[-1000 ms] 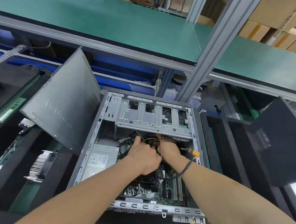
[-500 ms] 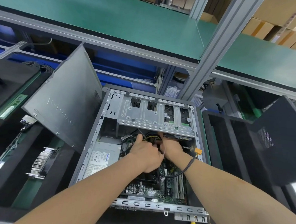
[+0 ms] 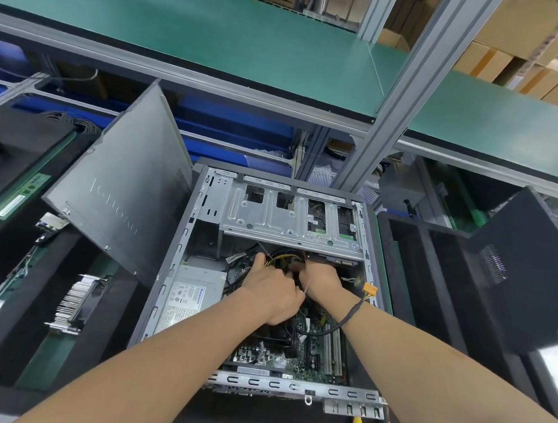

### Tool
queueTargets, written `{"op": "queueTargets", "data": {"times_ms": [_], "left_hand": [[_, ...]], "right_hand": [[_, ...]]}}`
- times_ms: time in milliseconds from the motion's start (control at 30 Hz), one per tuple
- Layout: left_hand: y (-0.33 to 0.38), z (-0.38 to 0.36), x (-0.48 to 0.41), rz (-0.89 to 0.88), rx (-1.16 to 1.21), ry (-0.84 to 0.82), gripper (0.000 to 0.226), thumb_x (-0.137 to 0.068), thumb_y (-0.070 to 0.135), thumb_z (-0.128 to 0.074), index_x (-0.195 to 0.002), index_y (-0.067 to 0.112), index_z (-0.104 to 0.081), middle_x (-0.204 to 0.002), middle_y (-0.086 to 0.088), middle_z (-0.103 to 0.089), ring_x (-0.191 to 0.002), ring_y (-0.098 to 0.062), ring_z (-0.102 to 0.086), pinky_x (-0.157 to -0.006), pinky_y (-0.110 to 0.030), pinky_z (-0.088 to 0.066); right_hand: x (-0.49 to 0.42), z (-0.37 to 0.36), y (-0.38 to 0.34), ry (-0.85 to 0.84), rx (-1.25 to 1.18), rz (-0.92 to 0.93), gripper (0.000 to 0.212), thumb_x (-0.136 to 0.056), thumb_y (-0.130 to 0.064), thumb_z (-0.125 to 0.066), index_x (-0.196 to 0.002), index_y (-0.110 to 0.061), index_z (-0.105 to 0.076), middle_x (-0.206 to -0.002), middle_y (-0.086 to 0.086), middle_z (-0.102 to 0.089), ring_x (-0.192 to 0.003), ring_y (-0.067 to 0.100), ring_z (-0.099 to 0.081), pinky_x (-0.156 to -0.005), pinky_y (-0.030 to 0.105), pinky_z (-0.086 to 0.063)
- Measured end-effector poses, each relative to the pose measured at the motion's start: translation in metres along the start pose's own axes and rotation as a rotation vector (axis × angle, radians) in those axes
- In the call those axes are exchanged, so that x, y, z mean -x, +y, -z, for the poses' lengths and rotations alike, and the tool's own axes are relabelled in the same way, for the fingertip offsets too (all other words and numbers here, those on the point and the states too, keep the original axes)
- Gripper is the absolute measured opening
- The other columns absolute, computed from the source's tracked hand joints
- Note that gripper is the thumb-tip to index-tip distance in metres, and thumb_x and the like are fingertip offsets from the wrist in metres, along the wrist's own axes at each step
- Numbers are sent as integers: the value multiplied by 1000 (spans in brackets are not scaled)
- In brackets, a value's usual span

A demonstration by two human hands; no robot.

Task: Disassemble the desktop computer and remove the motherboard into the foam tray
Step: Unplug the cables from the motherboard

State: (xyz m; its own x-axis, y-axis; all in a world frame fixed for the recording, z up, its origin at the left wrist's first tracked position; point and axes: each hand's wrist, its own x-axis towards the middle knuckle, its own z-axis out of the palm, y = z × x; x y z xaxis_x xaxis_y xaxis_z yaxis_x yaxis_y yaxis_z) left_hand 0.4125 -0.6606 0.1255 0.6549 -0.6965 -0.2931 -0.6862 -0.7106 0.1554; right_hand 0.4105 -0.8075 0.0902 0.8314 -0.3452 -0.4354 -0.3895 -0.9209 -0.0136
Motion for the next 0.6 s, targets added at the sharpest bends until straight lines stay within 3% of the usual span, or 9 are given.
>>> {"op": "queueTargets", "data": {"times_ms": [133,300,400,467,533,600], "left_hand": [[0,-2,1,5,20,5,52,-105,33,-16,-100,14,-63,-90,-2,-60,-87,-26,-55,-102,-52,-20],[-2,-3,2,-6,32,-7,60,-104,42,-10,-109,15,-64,-99,-3,-66,-93,-24,-59,-104,-50,-20],[-7,-2,4,-4,25,0,61,-104,47,-13,-105,16,-65,-101,-3,-69,-95,-24,-61,-105,-48,-23],[-9,1,7,15,-5,7,61,-103,49,-18,-96,16,-68,-95,-4,-69,-91,-25,-61,-103,-49,-26],[-8,2,10,45,-50,-6,62,-104,50,-17,-95,17,-70,-94,-4,-69,-91,-26,-61,-104,-51,-26],[-7,2,12,67,-87,-21,63,-105,49,-15,-110,17,-68,-106,-5,-70,-103,-28,-61,-107,-54,-26]], "right_hand": [[5,0,2,20,106,-40,36,-107,-6,-38,-136,-8,-59,-136,10,-63,-125,31,-59,-88,34,-49],[6,0,1,124,-81,-153,37,-112,-20,-34,-131,-8,-63,-131,11,-67,-122,30,-63,-92,31,-50],[7,2,-1,144,-200,-188,37,-110,-25,-35,-128,-13,-65,-126,10,-70,-117,30,-65,-82,28,-46],[10,1,-4,108,-242,-181,35,-108,-20,-39,-133,-12,-63,-125,11,-70,-117,31,-65,-83,31,-48],[10,0,-6,80,-287,-157,34,-106,-23,-43,-122,-7,-69,-118,14,-72,-114,32,-67,-79,29,-46],[7,-3,-5,85,-291,-117,32,-104,-25,-47,-105,-7,-74,-111,12,-74,-108,30,-68,-71,25,-39]]}}
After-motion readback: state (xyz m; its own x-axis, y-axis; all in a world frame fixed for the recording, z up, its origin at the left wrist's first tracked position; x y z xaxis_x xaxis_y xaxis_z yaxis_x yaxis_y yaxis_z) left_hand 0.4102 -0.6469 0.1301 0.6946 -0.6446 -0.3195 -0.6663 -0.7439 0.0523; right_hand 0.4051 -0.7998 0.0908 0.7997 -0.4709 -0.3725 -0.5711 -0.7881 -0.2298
